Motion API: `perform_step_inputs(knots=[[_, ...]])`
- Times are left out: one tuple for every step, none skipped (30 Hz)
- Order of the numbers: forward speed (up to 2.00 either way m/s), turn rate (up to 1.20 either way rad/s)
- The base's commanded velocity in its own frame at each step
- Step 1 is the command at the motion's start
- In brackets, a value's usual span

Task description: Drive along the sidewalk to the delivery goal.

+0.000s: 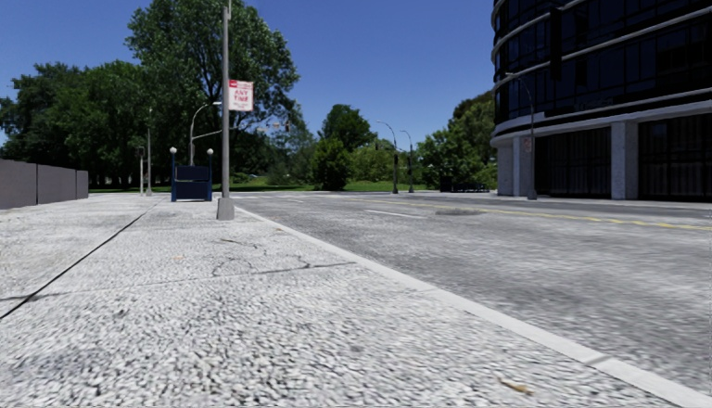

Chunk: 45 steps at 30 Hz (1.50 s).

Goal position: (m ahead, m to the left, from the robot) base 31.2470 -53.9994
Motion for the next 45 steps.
perform_step_inputs(knots=[[1.05,0.72],[1.05,0.72],[1.05,0.72],[1.05,0.71],[1.07,0.70],[1.12,0.69],[1.17,0.69],[1.29,0.69],[1.29,0.69],[2.00,0.69],[2.00,0.69],[2.00,0.69],[2.00,0.69],[2.00,0.69],[2.00,0.69],[2.00,0.69],[2.00,0.69],[2.00,0.69],[2.00,0.69],[2.00,0.69],[2.00,0.69],[2.00,0.69],[2.00,0.69],[2.00,0.69],[2.00,0.69],[2.00,0.69],[2.00,0.69],[2.00,0.69],[2.00,0.69],[2.00,0.69],[2.00,0.68],[2.00,0.64],[2.00,0.60],[2.00,0.00],[2.00,0.00],[2.00,0.00],[2.00,0.00],[2.00,0.00],[2.00,0.00],[2.00,0.00],[2.00,0.00],[2.00,0.00],[2.00,0.00],[2.00,0.00],[2.00,0.00]])
